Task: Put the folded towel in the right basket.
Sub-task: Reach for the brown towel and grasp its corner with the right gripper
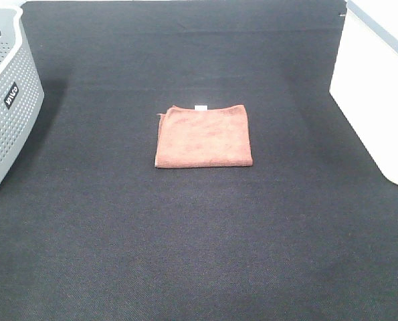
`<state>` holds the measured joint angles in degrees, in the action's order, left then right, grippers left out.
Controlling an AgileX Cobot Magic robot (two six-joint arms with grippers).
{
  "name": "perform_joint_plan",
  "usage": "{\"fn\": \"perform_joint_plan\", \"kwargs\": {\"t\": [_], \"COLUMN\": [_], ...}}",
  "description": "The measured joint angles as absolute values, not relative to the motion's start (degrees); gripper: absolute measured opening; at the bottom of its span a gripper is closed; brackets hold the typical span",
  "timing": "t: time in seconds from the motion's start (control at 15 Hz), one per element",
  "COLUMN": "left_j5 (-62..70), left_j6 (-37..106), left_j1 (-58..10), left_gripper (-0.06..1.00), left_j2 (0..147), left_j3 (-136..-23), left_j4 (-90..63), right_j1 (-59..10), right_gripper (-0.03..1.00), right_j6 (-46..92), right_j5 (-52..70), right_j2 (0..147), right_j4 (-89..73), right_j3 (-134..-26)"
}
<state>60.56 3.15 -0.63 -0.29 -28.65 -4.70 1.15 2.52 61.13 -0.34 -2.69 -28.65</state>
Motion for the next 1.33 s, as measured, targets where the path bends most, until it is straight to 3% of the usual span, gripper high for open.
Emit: {"fn": "perform_joint_plan", "kwargs": {"t": [1.33], "left_j5": [60.56], "left_j6": [3.15], "left_j1": [-0.63], "left_gripper": [0.88], "left_j2": [-0.29], "left_j3": [-28.65], "left_j4": [-4.7], "right_j1": [1.15], "right_gripper": [0.73], "right_j6": [2.52], "right_j5": [61.13], "right_j2": [-0.34], "right_j4": [-2.69], "right_j3": [-28.65]}}
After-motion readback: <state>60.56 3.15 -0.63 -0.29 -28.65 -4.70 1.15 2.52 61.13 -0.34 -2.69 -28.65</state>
